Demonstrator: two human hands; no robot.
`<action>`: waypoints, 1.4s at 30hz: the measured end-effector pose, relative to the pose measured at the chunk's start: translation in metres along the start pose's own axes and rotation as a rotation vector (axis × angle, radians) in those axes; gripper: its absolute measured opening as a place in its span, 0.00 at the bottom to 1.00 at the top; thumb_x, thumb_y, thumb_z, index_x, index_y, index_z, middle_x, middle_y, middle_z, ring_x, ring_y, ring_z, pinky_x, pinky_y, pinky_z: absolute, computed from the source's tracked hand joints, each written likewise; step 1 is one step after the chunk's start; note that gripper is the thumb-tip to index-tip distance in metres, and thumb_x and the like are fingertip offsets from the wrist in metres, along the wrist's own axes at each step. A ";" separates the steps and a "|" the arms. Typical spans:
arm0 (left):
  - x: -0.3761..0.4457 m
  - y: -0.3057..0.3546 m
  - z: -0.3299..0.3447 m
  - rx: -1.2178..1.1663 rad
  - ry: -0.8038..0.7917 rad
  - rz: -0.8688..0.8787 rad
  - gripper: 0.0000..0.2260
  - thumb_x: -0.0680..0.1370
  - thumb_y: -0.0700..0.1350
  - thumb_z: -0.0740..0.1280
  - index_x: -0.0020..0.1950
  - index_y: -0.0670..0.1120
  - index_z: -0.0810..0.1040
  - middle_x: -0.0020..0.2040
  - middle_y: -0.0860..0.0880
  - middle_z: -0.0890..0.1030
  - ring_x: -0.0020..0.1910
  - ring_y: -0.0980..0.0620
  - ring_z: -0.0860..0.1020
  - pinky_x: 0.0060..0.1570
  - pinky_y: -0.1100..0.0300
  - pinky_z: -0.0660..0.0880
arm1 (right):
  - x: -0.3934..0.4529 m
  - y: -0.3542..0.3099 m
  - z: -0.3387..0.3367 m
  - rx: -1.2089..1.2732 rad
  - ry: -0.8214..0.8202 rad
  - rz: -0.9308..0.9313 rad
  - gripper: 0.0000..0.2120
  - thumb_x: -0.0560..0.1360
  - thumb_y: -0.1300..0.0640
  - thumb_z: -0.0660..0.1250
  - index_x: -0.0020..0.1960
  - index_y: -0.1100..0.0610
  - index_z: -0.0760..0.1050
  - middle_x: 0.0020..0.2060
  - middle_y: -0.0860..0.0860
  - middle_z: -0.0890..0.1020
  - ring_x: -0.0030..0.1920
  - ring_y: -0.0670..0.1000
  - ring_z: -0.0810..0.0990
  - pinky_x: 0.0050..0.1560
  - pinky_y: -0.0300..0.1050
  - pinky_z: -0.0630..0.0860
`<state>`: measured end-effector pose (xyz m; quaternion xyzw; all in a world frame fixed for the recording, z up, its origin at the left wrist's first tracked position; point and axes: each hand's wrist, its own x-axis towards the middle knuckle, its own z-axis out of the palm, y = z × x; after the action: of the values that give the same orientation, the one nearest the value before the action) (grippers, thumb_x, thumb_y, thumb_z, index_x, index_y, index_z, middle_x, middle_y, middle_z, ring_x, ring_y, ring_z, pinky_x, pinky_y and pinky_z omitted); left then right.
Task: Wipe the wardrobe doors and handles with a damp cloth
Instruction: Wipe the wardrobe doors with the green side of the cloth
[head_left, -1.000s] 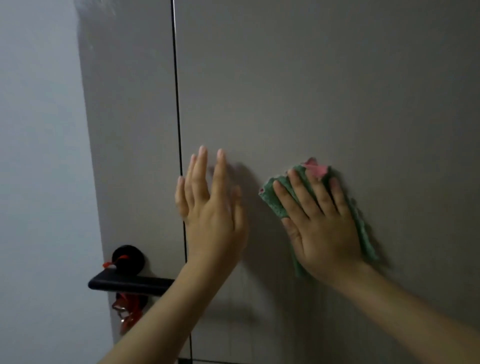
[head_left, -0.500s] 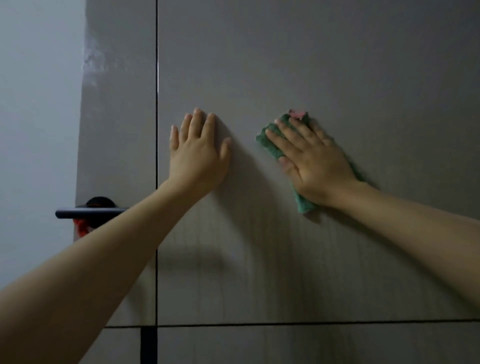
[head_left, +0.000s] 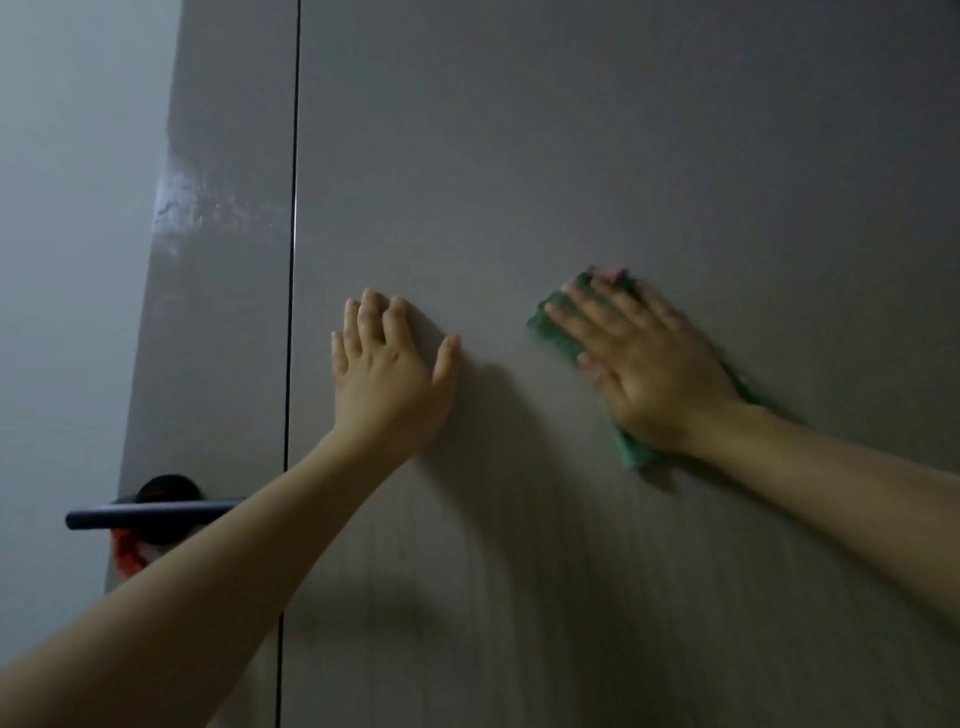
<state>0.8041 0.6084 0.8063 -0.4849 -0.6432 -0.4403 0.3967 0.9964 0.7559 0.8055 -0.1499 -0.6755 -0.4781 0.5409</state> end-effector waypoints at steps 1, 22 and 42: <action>0.000 0.002 0.000 -0.001 0.003 -0.002 0.32 0.81 0.60 0.53 0.78 0.44 0.50 0.79 0.45 0.43 0.77 0.48 0.39 0.75 0.52 0.37 | 0.004 0.016 0.000 -0.023 0.034 0.084 0.24 0.79 0.51 0.50 0.73 0.55 0.66 0.71 0.54 0.69 0.71 0.57 0.66 0.71 0.55 0.58; 0.010 0.089 0.046 0.018 0.127 0.185 0.35 0.79 0.64 0.53 0.79 0.45 0.51 0.79 0.45 0.47 0.78 0.46 0.41 0.74 0.50 0.35 | -0.041 0.047 -0.015 -0.011 0.056 0.300 0.26 0.79 0.50 0.47 0.74 0.57 0.63 0.72 0.54 0.67 0.73 0.56 0.62 0.73 0.53 0.51; 0.010 0.096 0.043 0.105 0.070 0.159 0.41 0.75 0.68 0.57 0.78 0.43 0.50 0.78 0.43 0.47 0.77 0.44 0.41 0.74 0.47 0.35 | -0.040 0.112 -0.022 -0.036 0.015 0.428 0.28 0.78 0.47 0.43 0.75 0.56 0.60 0.73 0.54 0.65 0.74 0.56 0.60 0.73 0.52 0.50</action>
<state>0.8919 0.6653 0.8205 -0.4972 -0.6107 -0.3897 0.4775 1.1049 0.8062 0.8233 -0.2958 -0.6157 -0.3656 0.6323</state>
